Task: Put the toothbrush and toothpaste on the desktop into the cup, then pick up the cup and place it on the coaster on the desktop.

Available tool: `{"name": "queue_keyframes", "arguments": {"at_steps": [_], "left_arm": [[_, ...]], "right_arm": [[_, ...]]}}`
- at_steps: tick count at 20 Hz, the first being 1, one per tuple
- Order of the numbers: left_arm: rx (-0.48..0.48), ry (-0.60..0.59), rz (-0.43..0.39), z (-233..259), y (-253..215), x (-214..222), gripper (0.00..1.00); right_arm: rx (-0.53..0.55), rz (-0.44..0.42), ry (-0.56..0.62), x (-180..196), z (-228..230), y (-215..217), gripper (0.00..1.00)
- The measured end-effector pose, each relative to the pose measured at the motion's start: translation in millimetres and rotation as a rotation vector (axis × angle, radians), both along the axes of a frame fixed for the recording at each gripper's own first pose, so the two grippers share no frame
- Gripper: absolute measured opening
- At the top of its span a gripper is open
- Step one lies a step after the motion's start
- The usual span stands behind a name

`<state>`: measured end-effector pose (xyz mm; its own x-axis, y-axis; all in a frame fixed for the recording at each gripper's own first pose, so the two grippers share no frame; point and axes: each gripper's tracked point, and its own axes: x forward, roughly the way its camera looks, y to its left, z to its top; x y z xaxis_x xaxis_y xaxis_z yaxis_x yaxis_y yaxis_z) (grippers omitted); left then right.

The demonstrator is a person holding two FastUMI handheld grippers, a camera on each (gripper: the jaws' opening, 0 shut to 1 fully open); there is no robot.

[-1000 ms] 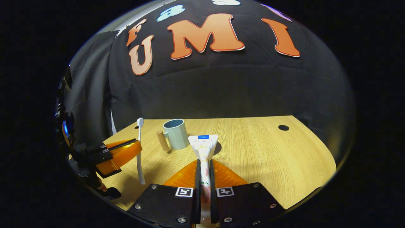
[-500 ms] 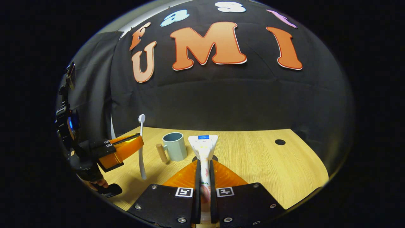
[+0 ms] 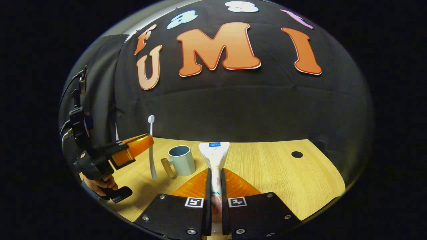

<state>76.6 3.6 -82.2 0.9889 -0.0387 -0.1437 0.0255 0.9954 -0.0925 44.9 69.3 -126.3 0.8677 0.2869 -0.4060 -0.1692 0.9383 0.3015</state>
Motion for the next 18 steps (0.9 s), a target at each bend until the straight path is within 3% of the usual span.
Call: {"name": "queue_keyframes", "arguments": {"at_steps": [8,18], "left_arm": [[-0.054,-0.102,0.031,35,16,51,0.06],[-0.027,-0.082,0.045,10,19,101,0.06]], "right_arm": [[-0.029,-0.016,-0.011,21,-4,-9,0.12],[-0.017,-0.017,-0.12,49,32,-7,0.12]]}}
